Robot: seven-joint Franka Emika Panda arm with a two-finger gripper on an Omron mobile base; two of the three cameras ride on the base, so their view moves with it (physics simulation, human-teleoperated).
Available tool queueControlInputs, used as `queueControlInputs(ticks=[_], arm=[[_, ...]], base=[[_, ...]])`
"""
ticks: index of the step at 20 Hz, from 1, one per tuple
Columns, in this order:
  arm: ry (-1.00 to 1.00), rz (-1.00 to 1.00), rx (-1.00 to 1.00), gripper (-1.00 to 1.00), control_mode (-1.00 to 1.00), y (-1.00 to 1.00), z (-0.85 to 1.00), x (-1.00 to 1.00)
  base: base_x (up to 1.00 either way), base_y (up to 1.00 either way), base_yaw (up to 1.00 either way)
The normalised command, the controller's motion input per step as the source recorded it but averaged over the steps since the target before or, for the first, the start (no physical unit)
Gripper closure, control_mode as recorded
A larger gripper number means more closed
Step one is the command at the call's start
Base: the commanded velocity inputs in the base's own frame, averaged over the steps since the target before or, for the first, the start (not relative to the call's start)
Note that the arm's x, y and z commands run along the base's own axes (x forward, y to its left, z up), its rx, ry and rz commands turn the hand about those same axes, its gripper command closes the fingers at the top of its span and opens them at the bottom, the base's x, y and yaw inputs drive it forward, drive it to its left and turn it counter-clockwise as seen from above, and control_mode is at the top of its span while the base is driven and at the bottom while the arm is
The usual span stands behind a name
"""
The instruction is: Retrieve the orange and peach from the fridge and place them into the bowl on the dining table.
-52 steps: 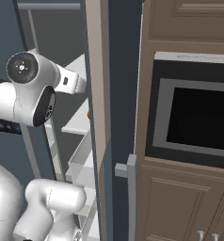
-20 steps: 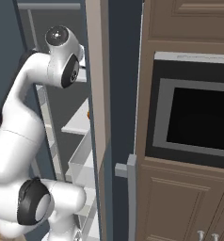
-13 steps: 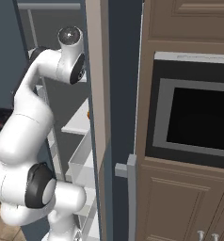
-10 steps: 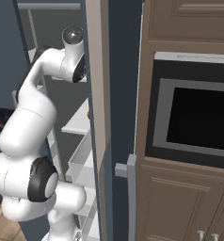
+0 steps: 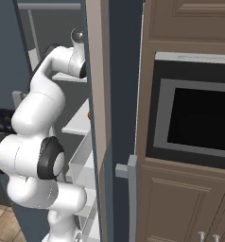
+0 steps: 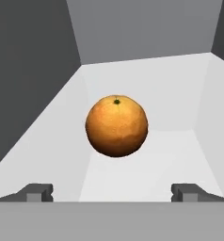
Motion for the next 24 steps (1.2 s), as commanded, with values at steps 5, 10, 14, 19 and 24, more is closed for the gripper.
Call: queueControlInputs(ticks=[5, 10, 14, 19, 24], arm=[[0.0, 0.0, 0.0, -1.0, -1.0, 0.0, -0.06, 0.51], [0.0, 0.0, 0.0, -1.0, -1.0, 0.0, -0.09, 0.46], [0.0, 0.0, -0.01, -1.0, -1.0, 0.0, -0.09, 0.42], [0.0, 0.0, -0.01, -1.0, -1.0, 0.0, -0.09, 0.28], [0.0, 0.0, -0.01, -1.0, -1.0, 0.0, -0.1, 0.08]], base=[[0.0, 0.0, 0.0], [0.0, 0.0, 0.0], [0.0, 0.0, 0.0], [0.0, 0.0, 0.0], [0.0, 0.0, 0.0]])
